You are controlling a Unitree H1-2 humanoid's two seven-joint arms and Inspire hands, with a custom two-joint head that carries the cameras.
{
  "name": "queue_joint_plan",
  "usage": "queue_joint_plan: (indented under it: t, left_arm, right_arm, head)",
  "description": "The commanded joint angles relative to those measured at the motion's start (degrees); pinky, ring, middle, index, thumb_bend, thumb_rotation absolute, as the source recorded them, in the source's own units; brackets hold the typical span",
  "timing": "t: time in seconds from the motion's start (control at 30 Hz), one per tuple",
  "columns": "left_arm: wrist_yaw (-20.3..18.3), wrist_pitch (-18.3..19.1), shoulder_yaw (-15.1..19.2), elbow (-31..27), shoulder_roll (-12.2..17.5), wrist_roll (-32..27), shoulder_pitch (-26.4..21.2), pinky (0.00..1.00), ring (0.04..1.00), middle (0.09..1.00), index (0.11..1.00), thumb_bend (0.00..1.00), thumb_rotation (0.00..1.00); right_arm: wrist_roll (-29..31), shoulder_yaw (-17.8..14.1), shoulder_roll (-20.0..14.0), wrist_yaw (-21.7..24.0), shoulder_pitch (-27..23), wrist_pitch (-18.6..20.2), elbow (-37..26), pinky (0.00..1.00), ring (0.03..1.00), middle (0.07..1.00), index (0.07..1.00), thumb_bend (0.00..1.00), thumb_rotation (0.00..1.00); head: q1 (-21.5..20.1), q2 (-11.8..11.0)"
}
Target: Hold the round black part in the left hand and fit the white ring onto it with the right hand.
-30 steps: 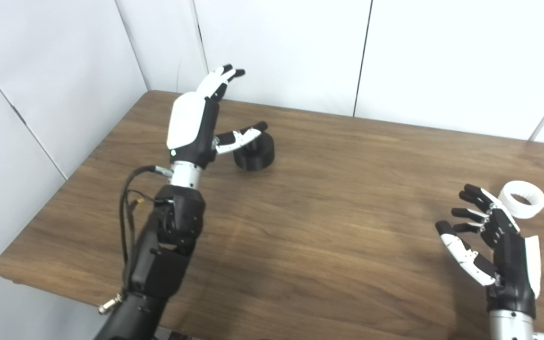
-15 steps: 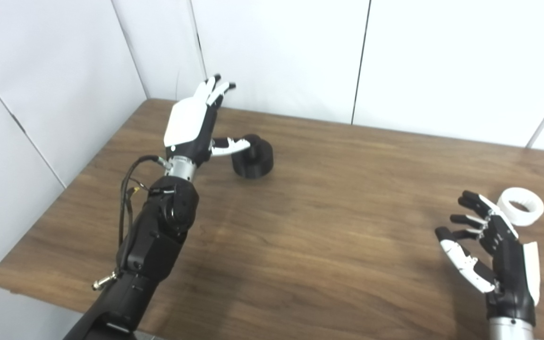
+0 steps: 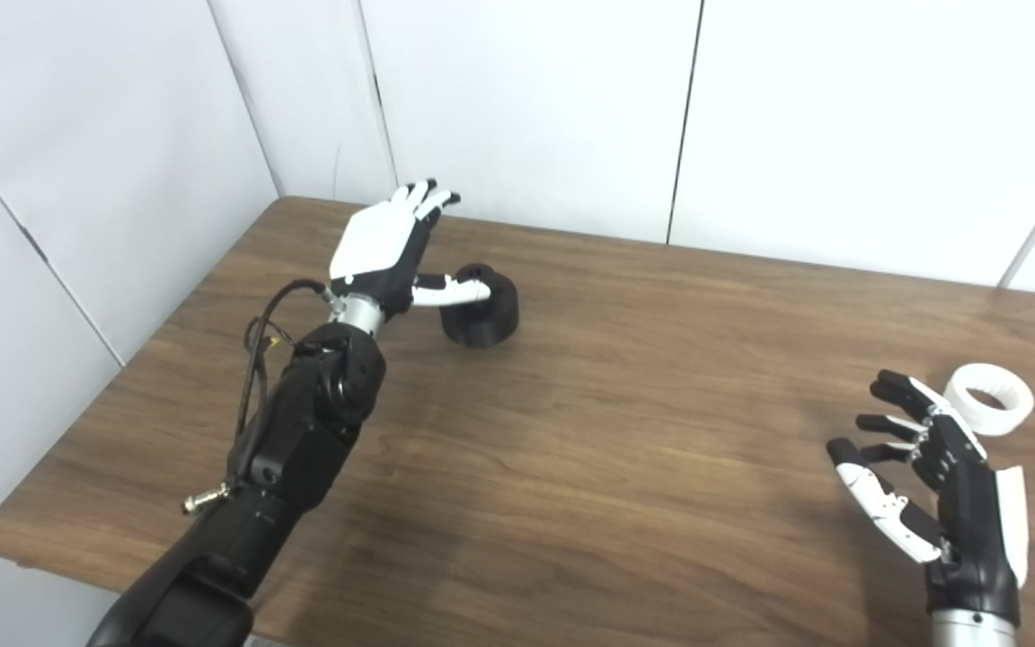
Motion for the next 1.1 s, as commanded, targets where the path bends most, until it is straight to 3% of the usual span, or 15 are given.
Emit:
queue_joint_plan:
  t: [0.0,0.63,1.07]
  left_arm:
    - [0.9,0.2,-0.1,0.7,2.5,1.2,-3.4,0.95,1.000,1.000,0.893,1.00,0.68]
    - [-2.8,7.3,-4.4,1.6,3.6,4.4,-3.4,1.00,1.000,1.000,0.879,1.00,0.71]
    - [-5.0,9.0,-6.3,0.8,4.2,4.6,-2.6,1.00,1.000,1.000,0.847,1.00,0.72]
  right_arm:
    - [0.1,-0.2,0.2,-0.1,-0.6,-1.9,-0.7,0.51,0.661,0.777,0.774,0.59,0.33]
    - [1.2,-1.0,-0.5,0.3,0.1,-2.0,-1.2,0.51,0.656,0.786,0.779,0.59,0.38]
    - [1.2,-1.3,-0.9,0.5,0.1,-1.9,-1.5,0.51,0.658,0.790,0.778,0.60,0.38]
  head:
    - [0.0,0.1]
    - [0.6,0.7]
    - [0.7,1.2]
